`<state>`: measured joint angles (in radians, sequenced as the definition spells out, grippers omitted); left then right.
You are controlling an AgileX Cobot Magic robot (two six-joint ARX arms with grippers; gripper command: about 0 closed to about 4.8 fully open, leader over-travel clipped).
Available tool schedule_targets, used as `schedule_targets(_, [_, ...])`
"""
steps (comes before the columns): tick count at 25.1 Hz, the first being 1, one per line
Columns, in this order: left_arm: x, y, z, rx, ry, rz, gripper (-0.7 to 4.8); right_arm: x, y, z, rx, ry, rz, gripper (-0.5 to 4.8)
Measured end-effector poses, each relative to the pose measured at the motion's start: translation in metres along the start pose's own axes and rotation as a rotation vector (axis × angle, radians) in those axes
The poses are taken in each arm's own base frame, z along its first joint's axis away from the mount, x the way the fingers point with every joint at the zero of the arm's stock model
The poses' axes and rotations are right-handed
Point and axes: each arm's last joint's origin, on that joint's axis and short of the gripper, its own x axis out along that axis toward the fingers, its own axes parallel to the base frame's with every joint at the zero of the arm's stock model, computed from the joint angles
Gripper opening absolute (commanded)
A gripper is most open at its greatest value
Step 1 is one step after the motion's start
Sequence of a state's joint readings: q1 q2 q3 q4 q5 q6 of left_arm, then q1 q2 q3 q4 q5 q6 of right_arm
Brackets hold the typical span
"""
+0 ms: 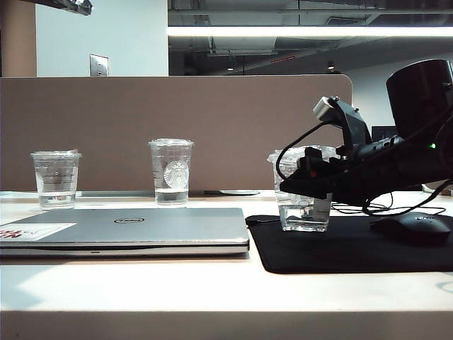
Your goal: Pick up the coffee cup on the right and place it on the right side of the laptop.
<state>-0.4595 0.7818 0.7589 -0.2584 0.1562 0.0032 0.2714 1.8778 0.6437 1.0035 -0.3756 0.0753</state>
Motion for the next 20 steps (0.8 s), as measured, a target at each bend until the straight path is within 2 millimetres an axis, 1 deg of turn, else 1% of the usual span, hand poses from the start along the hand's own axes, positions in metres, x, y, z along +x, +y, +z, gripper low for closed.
schedule_targets(8, [0.0000, 0.0000, 0.0000, 0.000, 0.000, 0.000, -0.05, -0.0002, -0.0001, -0.0003, 0.001, 0.003, -0.001, 2.52])
schedule_targets(9, [0.0000, 0.0000, 0.0000, 0.000, 0.000, 0.000, -0.05, -0.0002, -0.0001, -0.0005, 0.002, 0.006, -0.001, 2.58])
schedule_targets(11, [0.0000, 0.0000, 0.0000, 0.000, 0.000, 0.000, -0.05, -0.0006, 0.0000, -0.0011, 0.003, 0.007, -0.001, 3.20])
schedule_targets(12, [0.0000, 0.0000, 0.0000, 0.000, 0.000, 0.000, -0.05, -0.0012, 0.0002, -0.0015, 0.003, 0.008, -0.001, 3.91])
schedule_targets(13, [0.0000, 0.0000, 0.0000, 0.000, 0.000, 0.000, -0.05, -0.0016, 0.0001, -0.0024, 0.006, 0.013, -0.001, 4.08])
schedule_targets(20, [-0.0001, 0.0000, 0.0000, 0.000, 0.000, 0.000, -0.05, -0.0061, 0.0021, -0.0024, 0.014, 0.028, 0.006, 4.11])
